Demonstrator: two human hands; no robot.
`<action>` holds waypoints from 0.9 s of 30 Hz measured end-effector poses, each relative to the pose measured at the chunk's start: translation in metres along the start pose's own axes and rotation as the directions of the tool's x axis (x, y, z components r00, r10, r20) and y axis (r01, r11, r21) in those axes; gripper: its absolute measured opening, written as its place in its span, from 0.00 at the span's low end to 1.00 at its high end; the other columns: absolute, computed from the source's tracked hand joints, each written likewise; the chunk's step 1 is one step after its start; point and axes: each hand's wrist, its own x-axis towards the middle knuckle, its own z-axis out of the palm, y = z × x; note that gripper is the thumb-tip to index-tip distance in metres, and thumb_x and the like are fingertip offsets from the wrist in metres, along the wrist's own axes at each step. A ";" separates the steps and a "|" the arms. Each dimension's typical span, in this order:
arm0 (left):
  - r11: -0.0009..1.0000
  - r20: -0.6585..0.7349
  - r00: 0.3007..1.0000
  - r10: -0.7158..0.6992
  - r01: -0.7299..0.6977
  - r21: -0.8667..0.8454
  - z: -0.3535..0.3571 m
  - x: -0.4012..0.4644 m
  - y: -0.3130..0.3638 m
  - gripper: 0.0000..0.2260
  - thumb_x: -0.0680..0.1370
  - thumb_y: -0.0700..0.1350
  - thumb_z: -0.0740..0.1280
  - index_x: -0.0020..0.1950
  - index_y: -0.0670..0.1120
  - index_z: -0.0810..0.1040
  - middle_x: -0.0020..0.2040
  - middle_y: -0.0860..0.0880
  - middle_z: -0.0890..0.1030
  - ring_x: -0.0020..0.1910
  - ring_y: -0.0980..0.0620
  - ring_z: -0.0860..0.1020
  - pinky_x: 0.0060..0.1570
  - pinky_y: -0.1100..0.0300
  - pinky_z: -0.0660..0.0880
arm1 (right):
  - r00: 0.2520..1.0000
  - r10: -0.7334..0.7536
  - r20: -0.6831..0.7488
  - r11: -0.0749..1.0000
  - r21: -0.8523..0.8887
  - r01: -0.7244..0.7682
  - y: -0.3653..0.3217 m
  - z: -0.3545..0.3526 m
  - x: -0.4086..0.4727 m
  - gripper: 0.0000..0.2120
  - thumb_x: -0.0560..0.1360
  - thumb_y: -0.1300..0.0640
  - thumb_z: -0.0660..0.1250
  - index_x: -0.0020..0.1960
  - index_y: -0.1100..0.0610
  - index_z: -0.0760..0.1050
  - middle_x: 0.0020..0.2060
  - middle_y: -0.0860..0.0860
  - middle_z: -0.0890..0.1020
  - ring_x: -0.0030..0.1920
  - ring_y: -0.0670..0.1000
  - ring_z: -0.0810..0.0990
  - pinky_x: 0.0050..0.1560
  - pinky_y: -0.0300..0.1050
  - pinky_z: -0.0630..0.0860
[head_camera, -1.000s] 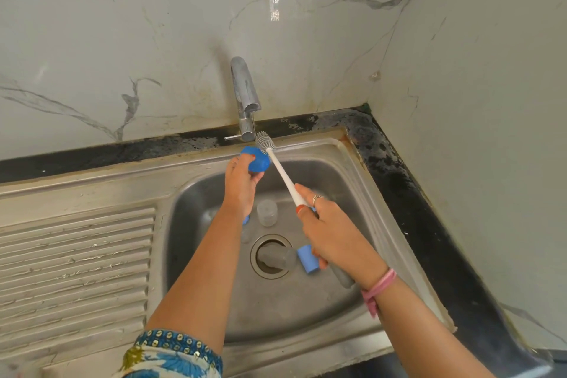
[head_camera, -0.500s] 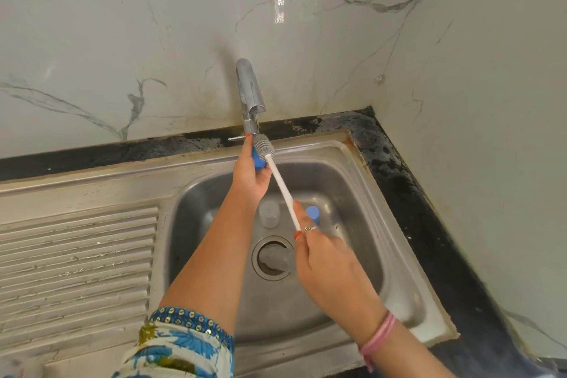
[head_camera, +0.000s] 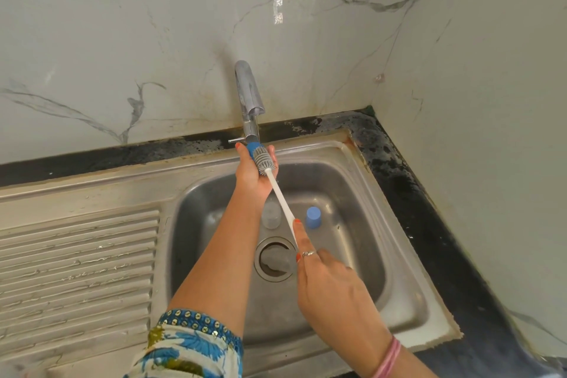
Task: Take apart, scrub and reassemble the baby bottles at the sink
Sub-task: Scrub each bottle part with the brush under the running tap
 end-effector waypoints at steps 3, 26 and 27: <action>1.000 -0.029 1.000 0.006 -0.007 -0.016 -0.002 0.004 0.000 0.30 0.79 0.59 0.62 0.73 0.40 0.64 0.62 0.40 0.76 0.54 0.49 0.81 0.36 0.60 0.79 | 1.000 0.022 -0.002 1.000 -0.004 -0.022 0.006 0.000 -0.005 0.28 0.83 0.52 0.47 0.78 0.44 0.36 0.46 0.45 0.72 0.42 0.52 0.78 0.39 0.41 0.64; 0.979 0.074 0.994 0.082 -0.094 0.180 -0.035 -0.006 0.007 0.16 0.76 0.41 0.71 0.61 0.40 0.74 0.60 0.39 0.79 0.60 0.44 0.79 0.51 0.57 0.80 | 0.999 0.043 0.013 0.924 0.379 -0.045 0.035 -0.037 0.063 0.22 0.82 0.53 0.55 0.75 0.41 0.62 0.38 0.55 0.76 0.39 0.55 0.74 0.43 0.52 0.75; 0.975 0.083 0.993 0.080 -0.095 0.200 -0.036 -0.007 0.006 0.17 0.76 0.41 0.71 0.63 0.40 0.74 0.61 0.40 0.78 0.57 0.45 0.80 0.48 0.60 0.81 | 0.999 0.039 0.017 0.929 0.368 -0.042 0.035 -0.038 0.068 0.22 0.82 0.54 0.54 0.75 0.43 0.62 0.39 0.55 0.76 0.39 0.55 0.73 0.44 0.52 0.74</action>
